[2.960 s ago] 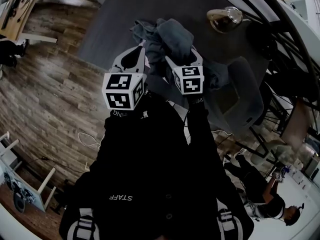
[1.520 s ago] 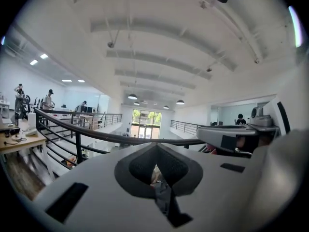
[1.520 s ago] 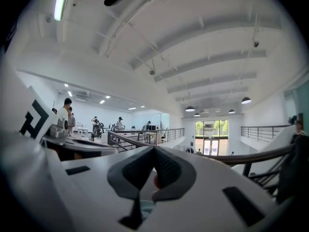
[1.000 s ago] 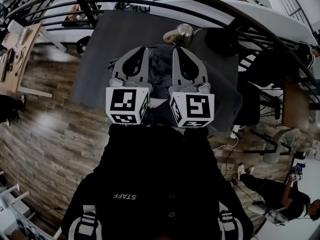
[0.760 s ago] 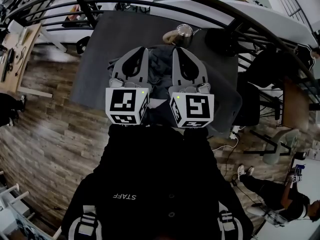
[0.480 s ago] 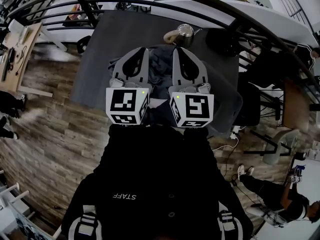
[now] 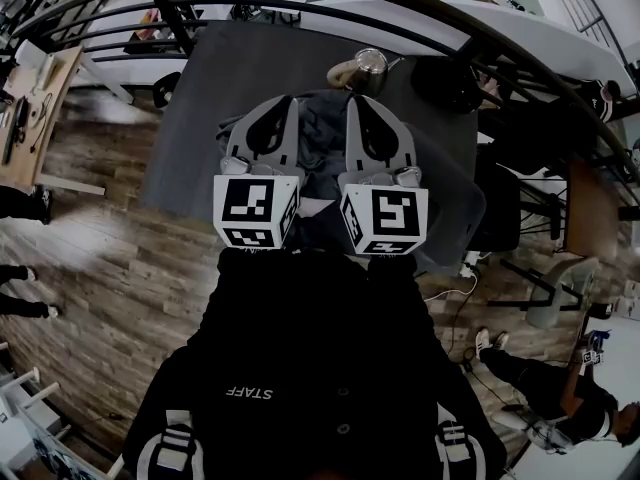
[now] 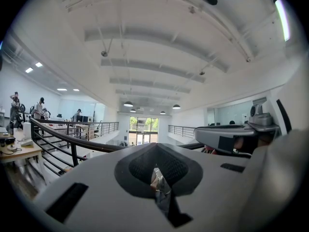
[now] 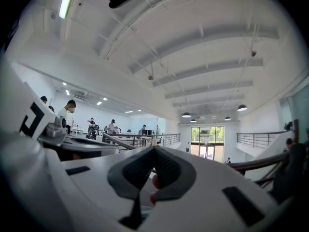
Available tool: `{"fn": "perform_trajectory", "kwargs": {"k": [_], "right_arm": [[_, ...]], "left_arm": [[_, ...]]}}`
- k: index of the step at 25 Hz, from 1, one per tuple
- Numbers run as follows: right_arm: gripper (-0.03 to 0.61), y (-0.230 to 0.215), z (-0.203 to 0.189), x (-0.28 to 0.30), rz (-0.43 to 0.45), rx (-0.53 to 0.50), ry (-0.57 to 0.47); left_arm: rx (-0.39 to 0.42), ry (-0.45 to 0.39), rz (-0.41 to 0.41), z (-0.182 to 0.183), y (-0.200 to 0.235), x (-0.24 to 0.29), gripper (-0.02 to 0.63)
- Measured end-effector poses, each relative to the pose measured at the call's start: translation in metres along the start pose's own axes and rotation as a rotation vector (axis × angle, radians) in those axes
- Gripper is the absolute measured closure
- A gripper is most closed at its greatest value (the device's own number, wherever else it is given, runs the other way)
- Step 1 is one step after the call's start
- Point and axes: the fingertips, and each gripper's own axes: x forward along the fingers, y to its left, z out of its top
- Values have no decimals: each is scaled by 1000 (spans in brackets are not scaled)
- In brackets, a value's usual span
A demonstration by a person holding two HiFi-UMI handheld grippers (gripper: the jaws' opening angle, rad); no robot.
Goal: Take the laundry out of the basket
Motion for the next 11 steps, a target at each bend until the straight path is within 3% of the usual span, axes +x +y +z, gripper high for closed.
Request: {"fn": "perform_trajectory", "kwargs": {"k": [11], "right_arm": [[565,-3,-4,3,-13,2,11]], "left_arm": [[-11,10,-10,-3,3,3,614]]}}
